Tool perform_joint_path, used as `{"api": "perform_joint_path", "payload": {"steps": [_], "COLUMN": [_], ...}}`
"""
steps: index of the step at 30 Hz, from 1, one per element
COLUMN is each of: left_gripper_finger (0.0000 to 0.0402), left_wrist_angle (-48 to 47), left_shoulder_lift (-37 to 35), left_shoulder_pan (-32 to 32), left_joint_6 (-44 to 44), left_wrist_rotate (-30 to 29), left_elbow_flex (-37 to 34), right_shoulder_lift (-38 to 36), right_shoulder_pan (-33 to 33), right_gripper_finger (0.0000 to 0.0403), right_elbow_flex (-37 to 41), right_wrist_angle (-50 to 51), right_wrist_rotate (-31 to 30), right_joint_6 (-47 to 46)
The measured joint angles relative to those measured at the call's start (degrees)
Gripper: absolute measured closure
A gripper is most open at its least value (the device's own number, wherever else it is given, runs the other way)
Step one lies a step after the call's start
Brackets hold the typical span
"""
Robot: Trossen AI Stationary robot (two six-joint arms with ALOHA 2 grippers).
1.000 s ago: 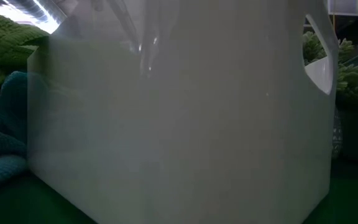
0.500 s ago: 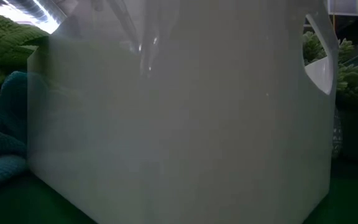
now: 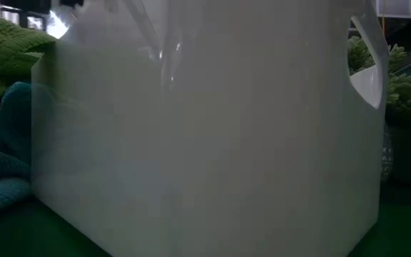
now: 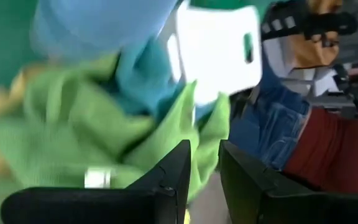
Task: Sort microfiber towel by color & place in baskets
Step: Put the green microfiber cloth into the blue bin
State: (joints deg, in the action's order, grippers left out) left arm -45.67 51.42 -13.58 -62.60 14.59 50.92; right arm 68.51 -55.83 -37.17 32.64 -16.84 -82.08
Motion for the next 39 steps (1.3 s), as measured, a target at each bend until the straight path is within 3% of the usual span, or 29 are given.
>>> {"api": "perform_joint_path", "payload": {"steps": [9, 15, 23, 39], "left_gripper_finger": [0.0320, 0.0290, 0.0243, 0.0239], "left_wrist_angle": [-4.7, -9.4, -10.0, -8.8], "left_shoulder_lift": [0.0, 0.0, 3.1, 11.7], "left_shoulder_pan": [-4.8, -6.3, -7.3, -7.2], "left_joint_6": [-12.7, -20.2, -25.4, -25.4], "left_wrist_rotate": [-1.1, -2.0, -3.1, -3.1], "left_elbow_flex": [0.0, 0.0, 0.0, -0.1], "right_shoulder_lift": [0.0, 0.0, 0.0, 0.0], "right_shoulder_pan": [0.0, 0.0, 0.0, 0.0], "right_gripper_finger": [0.0309, 0.0282, 0.0276, 0.0276], "right_elbow_flex": [0.0, 0.0, 0.0, 0.0], "right_wrist_angle": [-0.1, -0.1, -0.1, 0.0], "right_wrist_rotate": [0.0, 0.0, 1.5, 1.5], "right_joint_6": [0.0, -0.1, -0.1, -0.1]}}
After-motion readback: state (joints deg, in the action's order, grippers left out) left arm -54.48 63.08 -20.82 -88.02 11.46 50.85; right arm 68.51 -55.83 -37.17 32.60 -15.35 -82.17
